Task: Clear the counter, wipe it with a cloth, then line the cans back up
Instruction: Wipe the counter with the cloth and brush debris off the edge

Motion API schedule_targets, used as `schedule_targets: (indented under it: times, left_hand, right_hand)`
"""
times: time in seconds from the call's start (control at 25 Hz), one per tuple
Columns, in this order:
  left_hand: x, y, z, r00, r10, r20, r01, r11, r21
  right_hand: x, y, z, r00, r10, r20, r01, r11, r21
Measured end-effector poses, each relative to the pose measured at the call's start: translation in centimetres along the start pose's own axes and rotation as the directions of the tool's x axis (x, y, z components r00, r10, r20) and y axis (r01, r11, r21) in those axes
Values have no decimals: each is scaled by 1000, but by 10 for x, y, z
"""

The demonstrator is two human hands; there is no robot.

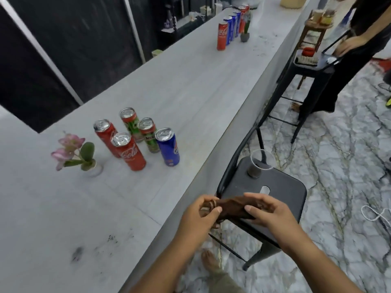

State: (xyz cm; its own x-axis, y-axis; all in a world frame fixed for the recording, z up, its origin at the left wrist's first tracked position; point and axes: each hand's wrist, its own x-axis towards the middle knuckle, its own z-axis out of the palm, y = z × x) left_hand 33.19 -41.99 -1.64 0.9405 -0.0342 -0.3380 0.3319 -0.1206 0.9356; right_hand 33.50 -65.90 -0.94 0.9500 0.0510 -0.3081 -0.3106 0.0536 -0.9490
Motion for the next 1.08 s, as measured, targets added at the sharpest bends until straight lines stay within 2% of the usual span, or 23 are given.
schedule_targets:
  times: [0.16,0.24,0.52,0.72,0.84,0.96,1.08]
  left_hand:
    - [-30,-2,-61,985,-13,-169,10,1000,-18]
    - [-48,-5,-93,968,-16,-251,-6,996,-85]
    - [-124,-30,-180,829,-59,-557,-61,979,-195]
    - [-182,-51,-219,700,-110,-706,-41,980,-194]
    - [-212,-63,-246,622,-126,-773,-30,982,-184]
    - [-230,-73,-280,553,-109,-826,-23,989,-145]
    - [-226,-76,-322,503,-89,-860,-5,994,-107]
  right_hand:
    - [12,-10,66,985,0,174,3,1000,-17]
    - [18,-14,104,966,14,259,-8,1000,-24]
    - [18,-17,226,853,84,515,-5,988,-153]
    - [2,-9,301,755,129,642,77,956,-283]
    - [-6,-9,346,678,138,721,174,924,-341]
    - [-7,-13,397,606,132,784,285,885,-369]
    - [6,-19,449,571,102,814,367,856,-365]
